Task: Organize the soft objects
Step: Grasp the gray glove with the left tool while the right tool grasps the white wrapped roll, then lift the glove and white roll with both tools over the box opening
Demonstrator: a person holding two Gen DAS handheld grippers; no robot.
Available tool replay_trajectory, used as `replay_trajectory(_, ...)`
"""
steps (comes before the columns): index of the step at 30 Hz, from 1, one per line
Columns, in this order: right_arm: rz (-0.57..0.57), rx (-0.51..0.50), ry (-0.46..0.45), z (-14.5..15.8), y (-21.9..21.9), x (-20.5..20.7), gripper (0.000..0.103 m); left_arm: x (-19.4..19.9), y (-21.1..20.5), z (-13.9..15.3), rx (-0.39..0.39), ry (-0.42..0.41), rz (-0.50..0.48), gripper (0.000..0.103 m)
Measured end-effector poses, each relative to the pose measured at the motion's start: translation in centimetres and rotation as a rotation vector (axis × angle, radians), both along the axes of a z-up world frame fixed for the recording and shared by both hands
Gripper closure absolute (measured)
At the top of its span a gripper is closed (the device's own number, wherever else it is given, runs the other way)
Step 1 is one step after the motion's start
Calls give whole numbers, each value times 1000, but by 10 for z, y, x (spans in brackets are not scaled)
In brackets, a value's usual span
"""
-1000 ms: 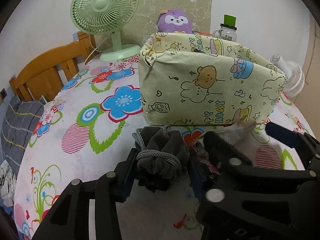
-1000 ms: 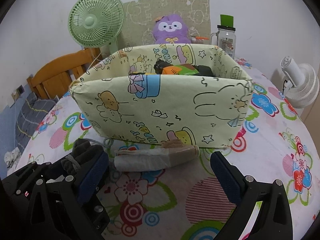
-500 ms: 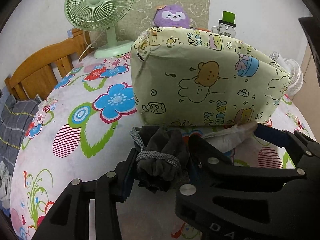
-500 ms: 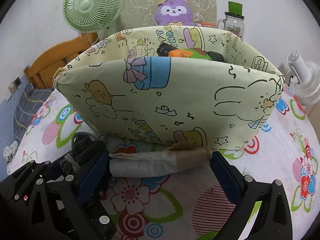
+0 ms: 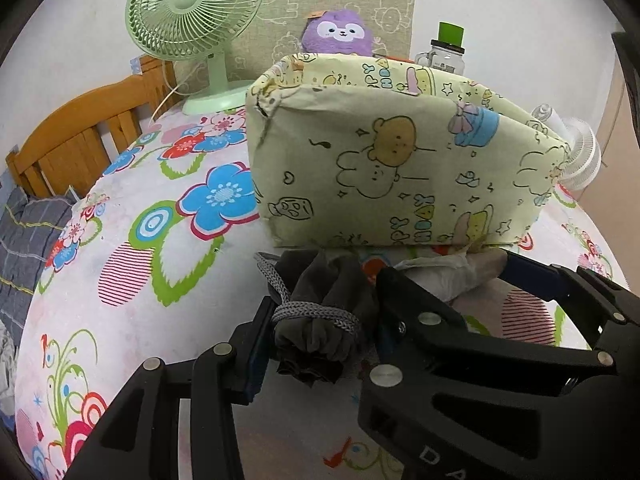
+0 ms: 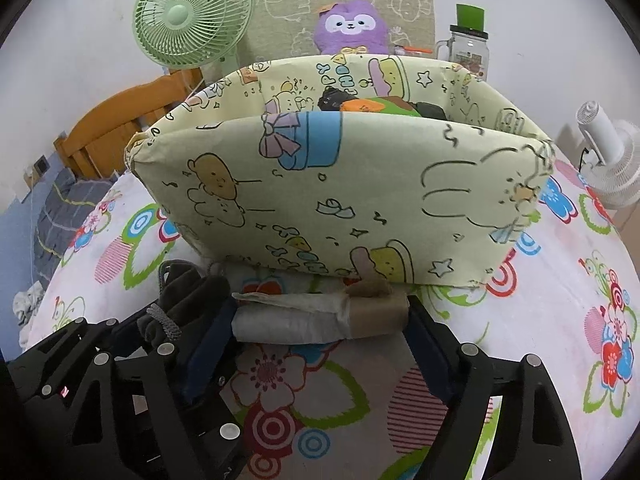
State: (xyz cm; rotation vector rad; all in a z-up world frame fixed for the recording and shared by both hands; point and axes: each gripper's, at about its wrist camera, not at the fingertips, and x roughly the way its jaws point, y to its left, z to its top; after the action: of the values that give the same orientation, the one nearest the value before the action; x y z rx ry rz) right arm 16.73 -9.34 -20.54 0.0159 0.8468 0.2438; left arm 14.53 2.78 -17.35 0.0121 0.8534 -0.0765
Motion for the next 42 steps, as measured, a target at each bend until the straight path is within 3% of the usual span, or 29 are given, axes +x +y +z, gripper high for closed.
replay_trajectory(16, -38, 13, -15, 10, -24, -24, 24, -19, -23, 10, -16, -9, -39, 55)
replay_trajectory(26, -62, 26, -29, 18, -38, -37, 37, -31, -35, 18, -25, -27, -59, 56)
replay_trajectory(42, -78, 45, -110, 54, -47, -62, 37, -52, -43, 54, -15, -112, -67, 56)
